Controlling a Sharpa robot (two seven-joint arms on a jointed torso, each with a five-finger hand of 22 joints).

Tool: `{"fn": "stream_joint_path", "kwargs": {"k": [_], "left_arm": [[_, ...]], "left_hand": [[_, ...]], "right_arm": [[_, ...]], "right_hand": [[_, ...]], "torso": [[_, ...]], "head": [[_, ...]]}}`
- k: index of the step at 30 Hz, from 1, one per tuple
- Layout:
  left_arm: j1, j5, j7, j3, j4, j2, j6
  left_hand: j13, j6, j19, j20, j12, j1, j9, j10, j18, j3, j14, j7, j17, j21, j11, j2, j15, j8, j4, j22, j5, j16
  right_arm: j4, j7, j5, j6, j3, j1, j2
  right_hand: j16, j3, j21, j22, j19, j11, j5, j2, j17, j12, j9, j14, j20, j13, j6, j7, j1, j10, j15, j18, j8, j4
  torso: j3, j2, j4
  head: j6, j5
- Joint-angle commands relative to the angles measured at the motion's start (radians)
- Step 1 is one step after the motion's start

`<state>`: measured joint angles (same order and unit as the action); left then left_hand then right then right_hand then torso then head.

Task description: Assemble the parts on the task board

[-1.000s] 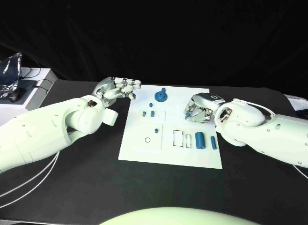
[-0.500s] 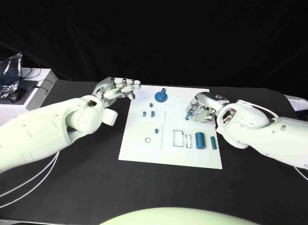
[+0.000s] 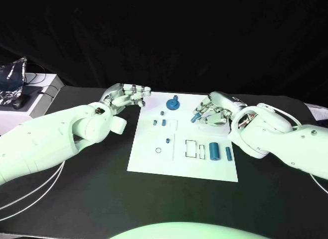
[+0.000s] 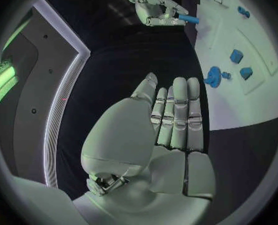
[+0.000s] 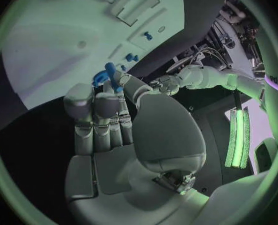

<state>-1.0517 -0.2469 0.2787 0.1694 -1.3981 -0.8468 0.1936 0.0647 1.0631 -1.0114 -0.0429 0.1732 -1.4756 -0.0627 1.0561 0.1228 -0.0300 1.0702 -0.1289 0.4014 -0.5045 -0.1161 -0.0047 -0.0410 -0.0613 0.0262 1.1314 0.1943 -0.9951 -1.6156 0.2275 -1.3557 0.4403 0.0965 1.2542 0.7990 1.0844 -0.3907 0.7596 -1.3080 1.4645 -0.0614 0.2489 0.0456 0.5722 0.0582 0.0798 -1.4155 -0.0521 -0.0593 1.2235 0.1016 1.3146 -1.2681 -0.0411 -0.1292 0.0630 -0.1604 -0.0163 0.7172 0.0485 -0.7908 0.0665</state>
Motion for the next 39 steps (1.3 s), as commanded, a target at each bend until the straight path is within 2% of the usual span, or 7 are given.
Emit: {"fn": "stream_joint_path", "kwargs": {"k": [1, 6, 11, 18, 27, 39], "left_arm": [[0.000, -0.001, 0.004, 0.001, 0.000, 0.004, -0.016], [0.000, -0.001, 0.004, 0.000, 0.003, 0.008, -0.017], [0.000, -0.001, 0.005, 0.000, 0.006, 0.014, -0.019], [0.000, -0.001, 0.003, 0.000, 0.009, 0.017, -0.020], [0.000, -0.001, 0.001, 0.000, 0.008, 0.018, -0.022], [0.000, -0.001, -0.001, 0.000, 0.008, 0.016, -0.022]], "left_hand": [[-0.001, 0.002, -0.001, -0.005, 0.003, 0.003, -0.001, -0.009, 0.003, 0.007, -0.005, -0.005, -0.001, 0.003, 0.000, -0.004, 0.000, -0.005, 0.000, 0.001, 0.001, -0.005], [-0.001, 0.000, -0.001, -0.005, 0.003, 0.004, -0.001, -0.008, 0.003, 0.007, -0.005, -0.006, -0.001, 0.004, 0.001, -0.004, 0.000, -0.004, 0.001, 0.002, 0.001, -0.006], [-0.001, 0.000, -0.001, -0.005, 0.003, 0.004, -0.001, -0.008, 0.003, 0.007, -0.005, -0.006, -0.001, 0.004, 0.001, -0.004, 0.000, -0.004, 0.001, 0.002, 0.001, -0.006], [-0.001, 0.001, -0.001, -0.006, 0.004, 0.006, -0.001, -0.008, 0.003, 0.006, -0.005, -0.005, -0.002, 0.005, 0.001, -0.005, 0.000, -0.004, 0.002, 0.003, 0.001, -0.006], [-0.001, 0.001, -0.001, -0.006, 0.004, 0.006, -0.001, -0.008, 0.003, 0.006, -0.005, -0.005, -0.002, 0.005, 0.001, -0.005, 0.000, -0.004, 0.002, 0.003, 0.001, -0.006], [-0.001, 0.002, -0.002, -0.006, 0.004, 0.006, -0.001, -0.010, 0.003, 0.005, -0.005, -0.005, -0.003, 0.008, 0.001, -0.005, -0.001, -0.004, 0.003, 0.004, 0.001, -0.007]], "right_arm": [[-0.023, -0.030, 0.009, 0.005, 0.003, -0.009, -0.025], [-0.037, -0.036, -0.086, 0.009, 0.010, -0.027, -0.078], [-0.040, -0.037, -0.164, 0.013, 0.017, -0.049, -0.130], [-0.033, -0.040, -0.210, 0.004, 0.026, -0.082, -0.186], [-0.014, -0.022, -0.250, -0.046, 0.032, -0.104, -0.209], [-0.012, -0.010, -0.282, -0.081, 0.035, -0.112, -0.217]], "right_hand": [[0.004, -0.005, 0.004, -0.094, 0.053, 0.017, 0.000, -0.027, -0.001, 0.001, 0.046, 0.002, -0.006, -0.002, 0.003, 0.002, 0.004, -0.024, -0.004, -0.005, 0.004, -0.001], [0.003, -0.006, 0.000, -0.093, 0.051, 0.016, -0.002, -0.028, -0.002, 0.001, 0.047, 0.002, -0.006, -0.002, 0.001, 0.003, 0.004, -0.022, -0.003, -0.006, 0.004, -0.003], [0.002, -0.007, -0.002, -0.093, 0.051, 0.016, -0.003, -0.029, -0.002, 0.001, 0.048, 0.002, -0.006, -0.002, 0.000, 0.003, 0.005, -0.022, -0.003, -0.006, 0.003, -0.005], [0.002, -0.009, -0.005, -0.092, 0.050, 0.015, -0.006, -0.030, -0.004, 0.001, 0.049, 0.002, -0.005, -0.002, -0.001, 0.005, 0.005, -0.020, -0.002, -0.007, 0.003, -0.007], [0.001, -0.009, -0.006, -0.091, 0.050, 0.015, -0.007, -0.031, -0.005, 0.001, 0.050, 0.002, -0.005, -0.002, -0.001, 0.005, 0.004, -0.020, -0.002, -0.007, 0.003, -0.010], [0.001, -0.009, -0.006, -0.091, 0.050, 0.015, -0.010, -0.032, -0.006, 0.001, 0.050, 0.001, -0.005, -0.002, -0.001, 0.006, 0.003, -0.020, -0.002, -0.008, 0.003, -0.012]], "torso": [[0.0008, 0.001, -0.0006], [0.0011, 0.001, 0.0016], [-0.0014, 0.000, 0.0048], [-0.0003, 0.003, 0.0021], [-0.0004, 0.003, 0.0033], [0.0006, 0.003, 0.0022]], "head": [[0.001, 0.008], [0.005, 0.015], [0.002, 0.021], [-0.001, 0.037], [-0.010, 0.041], [-0.025, 0.047]]}}
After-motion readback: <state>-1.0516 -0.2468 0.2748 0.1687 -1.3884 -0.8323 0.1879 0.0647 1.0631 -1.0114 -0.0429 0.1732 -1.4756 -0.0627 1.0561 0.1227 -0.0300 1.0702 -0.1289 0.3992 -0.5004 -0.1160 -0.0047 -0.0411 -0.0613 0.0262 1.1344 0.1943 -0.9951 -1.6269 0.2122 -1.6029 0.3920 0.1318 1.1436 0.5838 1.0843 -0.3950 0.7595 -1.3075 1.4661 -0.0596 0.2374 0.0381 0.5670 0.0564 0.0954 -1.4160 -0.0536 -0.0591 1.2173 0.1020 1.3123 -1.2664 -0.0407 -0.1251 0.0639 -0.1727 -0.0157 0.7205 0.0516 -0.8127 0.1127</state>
